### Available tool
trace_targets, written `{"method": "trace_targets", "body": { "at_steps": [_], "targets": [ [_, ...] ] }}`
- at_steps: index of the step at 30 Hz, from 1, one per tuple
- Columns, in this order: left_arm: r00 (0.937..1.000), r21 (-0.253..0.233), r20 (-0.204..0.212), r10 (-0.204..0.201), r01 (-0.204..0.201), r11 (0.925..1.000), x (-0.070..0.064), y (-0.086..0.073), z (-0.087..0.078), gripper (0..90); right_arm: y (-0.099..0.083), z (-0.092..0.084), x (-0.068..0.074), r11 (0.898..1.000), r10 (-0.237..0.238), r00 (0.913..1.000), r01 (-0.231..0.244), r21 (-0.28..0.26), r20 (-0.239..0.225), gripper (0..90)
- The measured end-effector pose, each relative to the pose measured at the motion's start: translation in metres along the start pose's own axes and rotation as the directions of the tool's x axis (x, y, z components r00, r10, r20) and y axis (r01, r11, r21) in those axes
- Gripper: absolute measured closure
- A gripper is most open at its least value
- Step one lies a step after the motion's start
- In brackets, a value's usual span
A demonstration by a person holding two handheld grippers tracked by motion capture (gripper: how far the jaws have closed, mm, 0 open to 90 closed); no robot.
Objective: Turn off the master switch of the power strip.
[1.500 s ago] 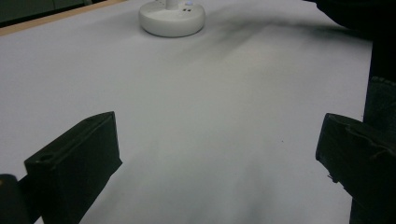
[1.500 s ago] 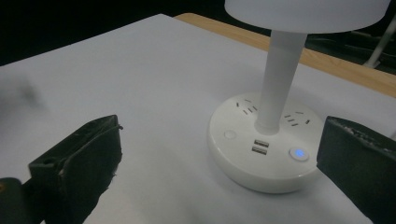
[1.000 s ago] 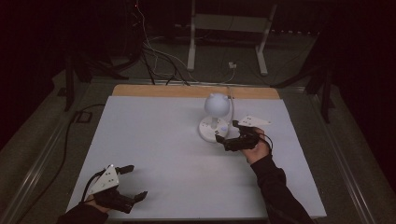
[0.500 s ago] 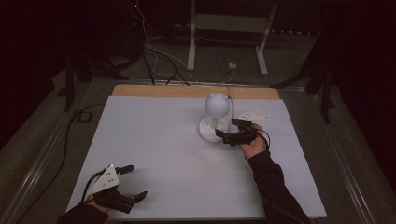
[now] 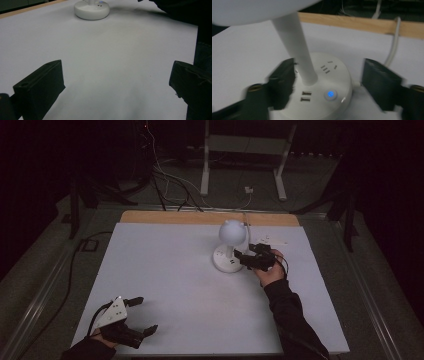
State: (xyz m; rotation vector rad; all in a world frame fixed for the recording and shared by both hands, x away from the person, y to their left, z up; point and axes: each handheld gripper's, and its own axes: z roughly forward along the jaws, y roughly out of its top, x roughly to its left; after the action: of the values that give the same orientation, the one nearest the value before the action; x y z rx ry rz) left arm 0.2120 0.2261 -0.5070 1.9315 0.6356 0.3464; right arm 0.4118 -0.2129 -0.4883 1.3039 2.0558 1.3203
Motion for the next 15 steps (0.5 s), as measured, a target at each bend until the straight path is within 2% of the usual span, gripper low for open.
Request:
{"method": "trace_targets", "body": {
  "at_steps": [1,4,9,15],
  "targets": [
    [1.0,0.0,0.0,0.0,0.0,1.0,0.0,0.0,0.0,0.3,0.0,0.0,0.0,1.0,0.0,1.0,0.0,0.0,0.0,31.1],
    [1.0,0.0,-0.001,-0.001,0.001,1.0,0.0,-0.0001,0.0001,0.3,0.0014,-0.002,-0.0023,0.999,0.041,0.9988,-0.041,0.011,0.028,41.4],
    [1.0,0.0,0.0,-0.002,0.002,1.0,0.0,0.0,0.0002,0.3,0.0042,-0.0039,-0.0023,0.998,0.052,0.9973,-0.054,0.023,0.051,56.0],
    [1.0,0.001,-0.001,-0.004,0.004,1.0,0.0001,0.0,-0.0001,0.3,0.0053,-0.0044,-0.0027,0.997,0.068,0.9948,-0.071,0.027,0.075,80.4]
  ]
}}
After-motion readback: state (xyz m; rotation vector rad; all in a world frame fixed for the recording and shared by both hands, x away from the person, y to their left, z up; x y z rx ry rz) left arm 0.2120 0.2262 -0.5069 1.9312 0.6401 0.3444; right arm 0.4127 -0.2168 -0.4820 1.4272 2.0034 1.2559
